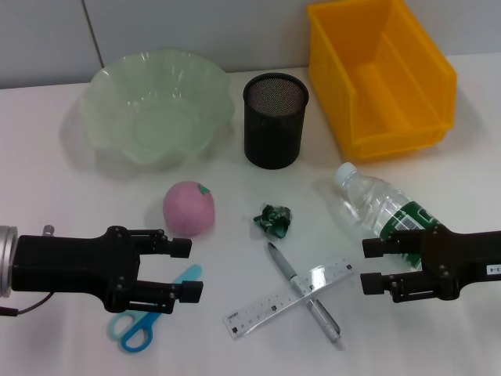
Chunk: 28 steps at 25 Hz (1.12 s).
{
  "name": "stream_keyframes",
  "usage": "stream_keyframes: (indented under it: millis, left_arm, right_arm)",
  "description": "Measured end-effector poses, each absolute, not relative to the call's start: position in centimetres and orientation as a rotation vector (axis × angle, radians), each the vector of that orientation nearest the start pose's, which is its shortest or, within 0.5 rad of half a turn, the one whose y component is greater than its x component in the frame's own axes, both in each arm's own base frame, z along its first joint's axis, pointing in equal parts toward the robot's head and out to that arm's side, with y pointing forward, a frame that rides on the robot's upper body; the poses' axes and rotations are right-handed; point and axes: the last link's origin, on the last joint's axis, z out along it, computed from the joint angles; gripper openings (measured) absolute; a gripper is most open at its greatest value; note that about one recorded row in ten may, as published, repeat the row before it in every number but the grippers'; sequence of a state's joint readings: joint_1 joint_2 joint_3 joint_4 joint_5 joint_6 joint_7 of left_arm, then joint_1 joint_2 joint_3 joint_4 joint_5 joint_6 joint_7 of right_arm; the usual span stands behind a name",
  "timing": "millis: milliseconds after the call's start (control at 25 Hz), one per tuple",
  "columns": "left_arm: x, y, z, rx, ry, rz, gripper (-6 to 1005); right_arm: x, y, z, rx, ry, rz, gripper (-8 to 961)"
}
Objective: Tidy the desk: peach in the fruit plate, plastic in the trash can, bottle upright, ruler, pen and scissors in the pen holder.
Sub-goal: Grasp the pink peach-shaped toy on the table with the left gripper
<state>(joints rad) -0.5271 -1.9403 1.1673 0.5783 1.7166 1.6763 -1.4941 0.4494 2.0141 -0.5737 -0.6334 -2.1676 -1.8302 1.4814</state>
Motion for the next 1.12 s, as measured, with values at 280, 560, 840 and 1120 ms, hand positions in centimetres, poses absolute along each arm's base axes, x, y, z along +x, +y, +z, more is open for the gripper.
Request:
stream_keyframes:
  millis: [280, 560, 840, 1120]
  left_arm:
    - [-24.8, 30.4, -0.5, -3.074, -0.682, -0.687, 785]
    - [-24.7, 30.5, -0.4, -3.074, -0.673, -0.685, 785]
    - [-23.4, 31.4, 0.4, -3.060, -0.534, -0.690, 786]
    - [-20.9, 34.9, 0.2, -2.984, -0.258, -0.474, 786]
  right_arm:
    - [29.7, 27.4, 2.4, -2.859, 0.915, 0.725, 757]
    - [29.7, 27.4, 2.4, -2.857, 0.916, 0.725, 757]
    - [29.8, 27.5, 2.3, -2.847, 0.921, 0.717, 757]
    - [29.8, 27.5, 2.2, -2.845, 0.924, 0.719, 757]
